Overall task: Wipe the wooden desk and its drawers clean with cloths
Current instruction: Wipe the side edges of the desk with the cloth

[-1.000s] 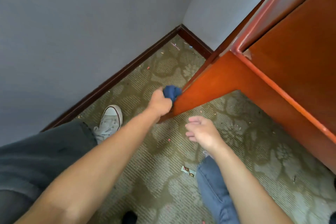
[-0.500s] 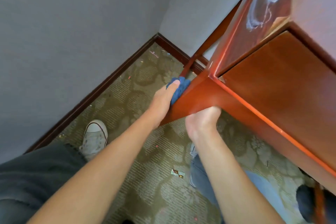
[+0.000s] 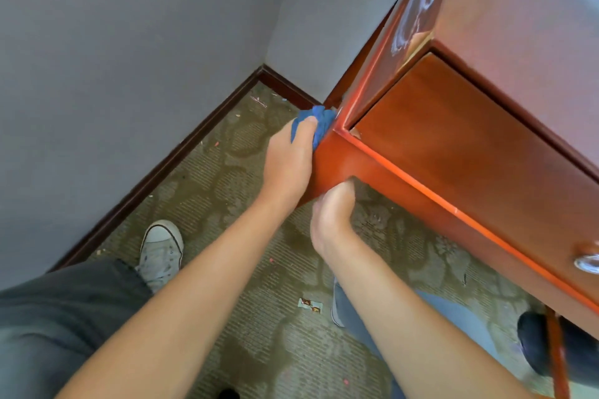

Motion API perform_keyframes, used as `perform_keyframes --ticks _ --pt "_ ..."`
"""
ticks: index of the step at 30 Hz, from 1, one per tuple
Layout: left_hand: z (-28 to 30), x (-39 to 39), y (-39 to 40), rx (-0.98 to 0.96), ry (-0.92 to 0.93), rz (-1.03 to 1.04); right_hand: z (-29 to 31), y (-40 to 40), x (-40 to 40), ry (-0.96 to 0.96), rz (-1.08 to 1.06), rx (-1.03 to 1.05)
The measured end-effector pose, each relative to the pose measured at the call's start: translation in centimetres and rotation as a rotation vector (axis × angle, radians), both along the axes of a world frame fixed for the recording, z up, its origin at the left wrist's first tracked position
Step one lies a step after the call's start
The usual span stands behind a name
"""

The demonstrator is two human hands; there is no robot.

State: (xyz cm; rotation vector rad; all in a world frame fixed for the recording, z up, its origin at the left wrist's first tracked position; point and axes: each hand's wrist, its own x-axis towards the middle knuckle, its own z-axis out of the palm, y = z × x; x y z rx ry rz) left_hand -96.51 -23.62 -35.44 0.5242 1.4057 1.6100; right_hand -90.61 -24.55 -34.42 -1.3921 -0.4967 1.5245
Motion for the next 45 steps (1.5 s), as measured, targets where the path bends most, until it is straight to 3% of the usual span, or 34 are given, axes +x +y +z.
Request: perform_keyframes --ticks 2,5,7,8,10,11,13,14,16,18,19,20,24,27,31,36,38,40,42,45 --pt "-0.2 0.6 -0.2 0.054 0.03 0.073 -0.7 -0.8 1.0 -0.267 0.086 -0.029" --pt "-3.0 0.4 -0.9 -0.041 0.06 0.072 1.0 -3.0 4.9 -0.972 0.632 0.11" --pt "-4.5 0.2 -1.3 -0.152 0.084 0.042 3.0 -3.9 7.8 -1.457 0.955 0.55" --pt "-4.9 0.4 -1.5 -0.185 0.106 0.044 4.3 -4.1 8.9 -1.61 1.035 0.796" --pt "-4.6 1.0 -2.1 -0.187 0.162 0.09 6.0 -3.8 10.3 -1.766 1.011 1.128" --pt "-3.9 1.4 -2.5 -0.15 0.192 0.13 6.7 -3.4 10.7 -1.797 0.99 1.145" --pt "-2.9 2.4 -3.8 -0.053 0.237 0.179 8.0 -3.0 10.7 -1.704 0.974 0.828" --pt "-2.6 2.9 -4.6 -0.023 0.267 0.161 8.3 -3.0 10.6 -1.53 0.937 0.582" --pt "-2.6 4.5 -6.5 -0.016 0.407 0.013 7.5 -3.1 10.1 -0.829 0.885 0.065" --pt "-3.0 6.2 -8.8 -0.031 0.635 -0.221 5.3 -4.2 9.1 -0.17 0.807 -0.11" --pt "-3.3 6.7 -9.9 -0.032 0.764 -0.318 3.9 -5.0 8.8 0.011 0.741 -0.085" --pt "-3.4 6.5 -10.7 -0.021 0.88 -0.388 2.7 -5.9 8.5 0.074 0.67 -0.037" --pt "-1.2 2.4 -12.2 0.161 1.359 -0.534 -1.8 -7.1 9.3 0.199 0.347 0.007" --pt "2.3 0.1 -10.7 0.299 1.606 -0.428 -3.0 -4.8 10.3 0.231 0.129 -0.009" --pt "1.7 -2.9 -6.8 0.39 1.818 -0.382 -1.5 -1.0 6.4 0.178 0.183 0.093" --pt "0.8 -4.2 -6.3 0.471 1.917 -0.463 -5.1 0.2 2.1 0.105 0.08 0.014" --pt "1.2 -3.5 -6.4 0.424 1.942 -0.446 -12.5 1.1 1.1 0.054 0.071 -0.145" --pt "1.0 -3.4 -6.4 0.396 1.955 -0.458 -19.7 1.6 0.7 -0.011 0.193 -0.368" --pt "1.1 -3.7 -6.7 0.371 1.954 -0.489 -19.6 1.0 0.9 0.046 0.309 -0.449" --pt "2.7 -4.1 -7.4 0.345 1.912 -0.526 -18.1 1.3 0.7 -0.09 0.396 -0.458"
